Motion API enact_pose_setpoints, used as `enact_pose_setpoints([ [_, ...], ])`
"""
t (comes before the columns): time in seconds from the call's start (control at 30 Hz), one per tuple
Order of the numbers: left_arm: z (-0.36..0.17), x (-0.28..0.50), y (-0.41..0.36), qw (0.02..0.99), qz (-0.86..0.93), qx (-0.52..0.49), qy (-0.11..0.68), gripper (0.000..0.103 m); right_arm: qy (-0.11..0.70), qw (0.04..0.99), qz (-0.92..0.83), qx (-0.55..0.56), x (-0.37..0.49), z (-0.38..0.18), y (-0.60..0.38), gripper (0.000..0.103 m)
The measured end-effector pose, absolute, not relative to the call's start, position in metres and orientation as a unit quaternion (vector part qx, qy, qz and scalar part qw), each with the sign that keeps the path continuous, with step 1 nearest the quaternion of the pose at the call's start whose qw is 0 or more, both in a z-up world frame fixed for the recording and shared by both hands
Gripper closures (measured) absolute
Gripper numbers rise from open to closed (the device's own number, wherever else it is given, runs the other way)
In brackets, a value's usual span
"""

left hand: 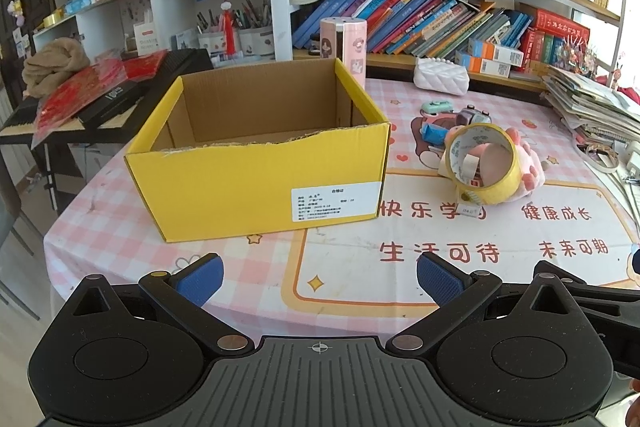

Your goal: Organize objects

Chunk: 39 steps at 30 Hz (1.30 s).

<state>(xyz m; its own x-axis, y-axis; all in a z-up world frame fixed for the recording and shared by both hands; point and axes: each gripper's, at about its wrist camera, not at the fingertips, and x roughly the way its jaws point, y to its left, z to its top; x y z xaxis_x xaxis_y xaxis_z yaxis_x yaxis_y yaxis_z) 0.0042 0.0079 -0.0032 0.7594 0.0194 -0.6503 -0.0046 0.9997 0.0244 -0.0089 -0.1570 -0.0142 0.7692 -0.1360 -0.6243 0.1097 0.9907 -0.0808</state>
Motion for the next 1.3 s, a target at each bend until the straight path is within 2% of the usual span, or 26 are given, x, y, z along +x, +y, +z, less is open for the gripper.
enact_pose_setpoints([
  [0.77, -0.006, 0.021, -0.008, 0.937, -0.03, 0.005, 0.348, 0.0, 0.342, 0.937, -0.068, -0.017, 0.004, -0.017, -0.172, 0.002],
  [1.3, -0.006, 0.06, -0.051, 0.937, -0.028, -0.004, 0.348, 0.0, 0.351, 0.935, -0.046, -0.014, 0.053, -0.015, -0.218, 0.002],
])
